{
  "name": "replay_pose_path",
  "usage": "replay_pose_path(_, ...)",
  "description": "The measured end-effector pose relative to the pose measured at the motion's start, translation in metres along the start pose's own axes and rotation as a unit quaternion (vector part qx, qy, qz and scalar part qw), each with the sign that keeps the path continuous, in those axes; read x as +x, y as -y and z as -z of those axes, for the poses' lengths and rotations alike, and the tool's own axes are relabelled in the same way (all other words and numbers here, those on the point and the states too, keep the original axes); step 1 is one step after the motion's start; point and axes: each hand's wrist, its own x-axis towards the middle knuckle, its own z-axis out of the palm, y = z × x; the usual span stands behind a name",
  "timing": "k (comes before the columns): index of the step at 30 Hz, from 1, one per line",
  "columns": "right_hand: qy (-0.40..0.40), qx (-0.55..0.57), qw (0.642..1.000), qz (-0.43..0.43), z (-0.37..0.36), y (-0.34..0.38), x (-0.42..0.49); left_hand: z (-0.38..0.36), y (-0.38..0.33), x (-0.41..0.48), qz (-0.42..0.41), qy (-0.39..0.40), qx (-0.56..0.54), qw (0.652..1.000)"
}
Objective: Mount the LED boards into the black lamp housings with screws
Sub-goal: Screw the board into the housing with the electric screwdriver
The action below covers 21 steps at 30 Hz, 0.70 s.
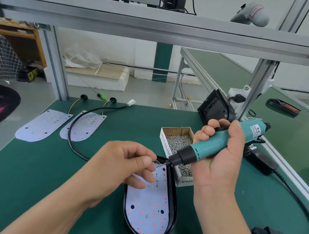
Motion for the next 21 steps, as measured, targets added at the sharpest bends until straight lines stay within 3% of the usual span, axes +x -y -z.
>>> replay_pose_path(8, -0.006, -0.021, 1.0, 0.014, 0.0009, -0.0039, -0.0001, -0.0001, -0.0007, -0.0008, 0.03, 0.022, -0.043, 0.998)
replay_pose_path(21, -0.003, -0.02, 1.0, 0.013, 0.001, -0.0027, -0.001, -0.0012, 0.0012, -0.0005, 0.015, 0.05, 0.002, 0.999)
